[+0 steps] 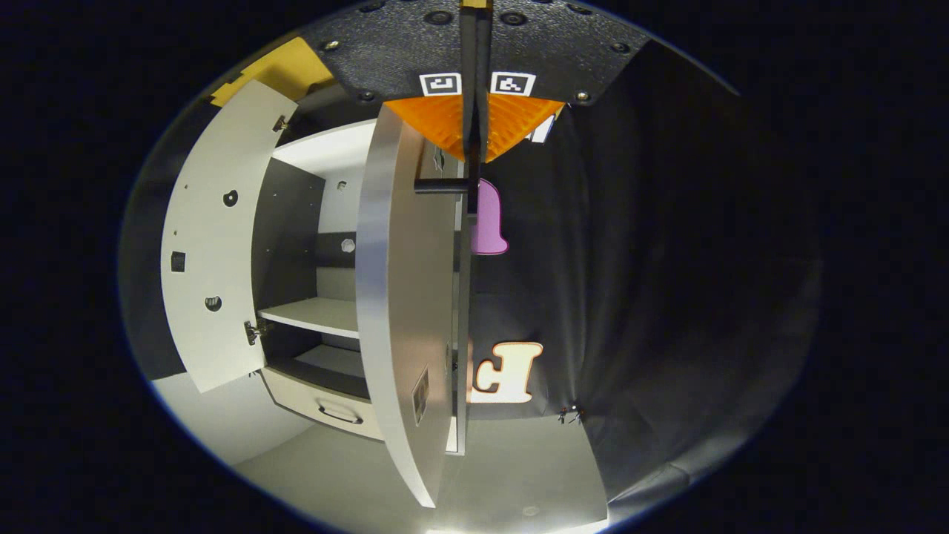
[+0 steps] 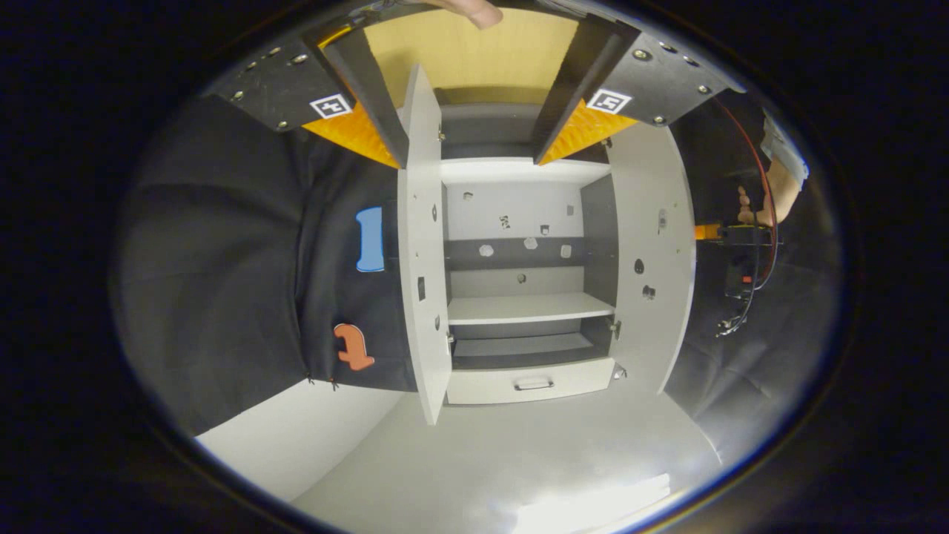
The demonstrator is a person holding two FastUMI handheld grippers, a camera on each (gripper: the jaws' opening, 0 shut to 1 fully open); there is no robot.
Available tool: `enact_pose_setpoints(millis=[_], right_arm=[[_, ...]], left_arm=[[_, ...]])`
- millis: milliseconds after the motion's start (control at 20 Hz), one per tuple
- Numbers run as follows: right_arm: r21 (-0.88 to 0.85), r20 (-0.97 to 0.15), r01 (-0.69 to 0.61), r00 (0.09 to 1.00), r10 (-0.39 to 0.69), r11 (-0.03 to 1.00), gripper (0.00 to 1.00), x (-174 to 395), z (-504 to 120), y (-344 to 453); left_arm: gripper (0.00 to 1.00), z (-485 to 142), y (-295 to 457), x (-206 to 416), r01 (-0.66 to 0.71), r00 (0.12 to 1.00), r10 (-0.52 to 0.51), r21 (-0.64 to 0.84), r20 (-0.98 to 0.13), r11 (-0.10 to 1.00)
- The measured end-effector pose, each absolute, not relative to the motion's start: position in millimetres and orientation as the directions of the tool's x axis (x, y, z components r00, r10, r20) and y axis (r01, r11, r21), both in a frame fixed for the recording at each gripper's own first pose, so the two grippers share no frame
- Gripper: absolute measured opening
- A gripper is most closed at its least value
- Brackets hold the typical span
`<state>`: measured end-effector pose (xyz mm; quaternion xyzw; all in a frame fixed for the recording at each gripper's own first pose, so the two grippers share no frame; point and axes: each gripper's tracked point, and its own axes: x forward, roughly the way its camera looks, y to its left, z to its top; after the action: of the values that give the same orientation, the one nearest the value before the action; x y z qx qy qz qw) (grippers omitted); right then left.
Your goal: Open the right door of the double-door shoe cabinet with the right hand, and open the left door with the left hand.
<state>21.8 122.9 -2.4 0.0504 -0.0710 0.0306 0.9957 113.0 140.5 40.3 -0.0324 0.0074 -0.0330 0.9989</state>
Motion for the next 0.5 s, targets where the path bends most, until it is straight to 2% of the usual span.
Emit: enact_pose_setpoints(millis=[100, 200, 350, 500], right_arm=[[0.099, 0.139, -0.066, 0.989, 0.052, 0.993, 0.95, 24, -5, 124], [0.096, 0.131, -0.071, 0.99, 0.058, 0.993, 0.99, 23, -8, 126], [0.087, 0.125, -0.074, 0.99, 0.063, 0.993, 0.99, 24, -12, 128], [0.107, 0.114, -0.093, 0.99, 0.081, 0.99, 0.99, 24, -18, 132]], left_arm=[[0.0, 37, 142, 116, 0.049, 0.999, -0.049, -0.008, -0.018, 0.999], [0.0, 38, 138, 117, 0.046, 0.999, -0.046, -0.012, -0.011, 0.999], [0.0, 37, 138, 114, 0.054, 0.999, -0.054, -0.014, -0.006, 0.998], [0.04, 22, 143, 108, 0.036, 0.998, -0.034, 0.03, -0.054, 0.999]])
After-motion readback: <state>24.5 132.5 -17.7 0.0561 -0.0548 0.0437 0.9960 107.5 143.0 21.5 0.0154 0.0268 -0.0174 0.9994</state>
